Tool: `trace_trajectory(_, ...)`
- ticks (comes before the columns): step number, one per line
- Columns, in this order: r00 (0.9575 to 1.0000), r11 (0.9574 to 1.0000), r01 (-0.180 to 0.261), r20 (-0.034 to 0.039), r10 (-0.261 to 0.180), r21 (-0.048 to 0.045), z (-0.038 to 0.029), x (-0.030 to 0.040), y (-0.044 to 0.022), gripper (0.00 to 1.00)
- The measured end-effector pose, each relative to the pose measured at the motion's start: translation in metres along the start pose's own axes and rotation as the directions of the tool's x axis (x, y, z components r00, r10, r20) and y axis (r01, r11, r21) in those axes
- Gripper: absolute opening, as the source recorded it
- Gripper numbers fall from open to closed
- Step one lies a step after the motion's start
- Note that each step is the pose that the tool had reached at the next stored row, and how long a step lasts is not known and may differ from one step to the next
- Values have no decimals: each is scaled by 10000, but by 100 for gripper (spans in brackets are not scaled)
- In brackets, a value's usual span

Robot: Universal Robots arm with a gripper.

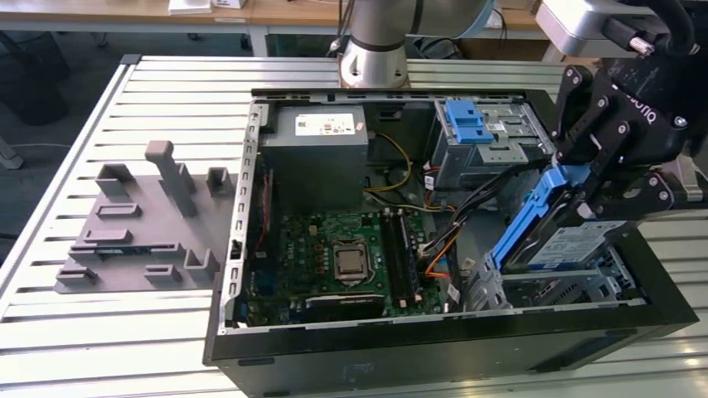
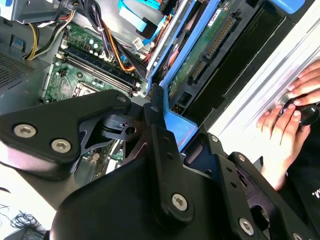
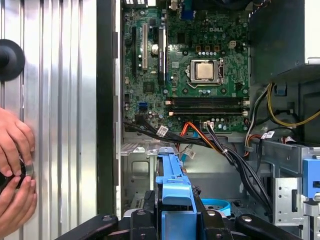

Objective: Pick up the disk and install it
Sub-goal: 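Insert the disk into the insertion slot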

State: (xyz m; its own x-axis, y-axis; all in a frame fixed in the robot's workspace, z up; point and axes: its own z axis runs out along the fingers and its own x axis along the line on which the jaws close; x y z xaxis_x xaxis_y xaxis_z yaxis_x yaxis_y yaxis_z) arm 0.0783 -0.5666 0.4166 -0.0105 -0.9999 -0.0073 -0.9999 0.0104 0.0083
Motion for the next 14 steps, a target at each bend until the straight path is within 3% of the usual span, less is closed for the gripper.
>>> trace_trajectory(14,10000,10000,0,0,0,0,76,1,-1,36)
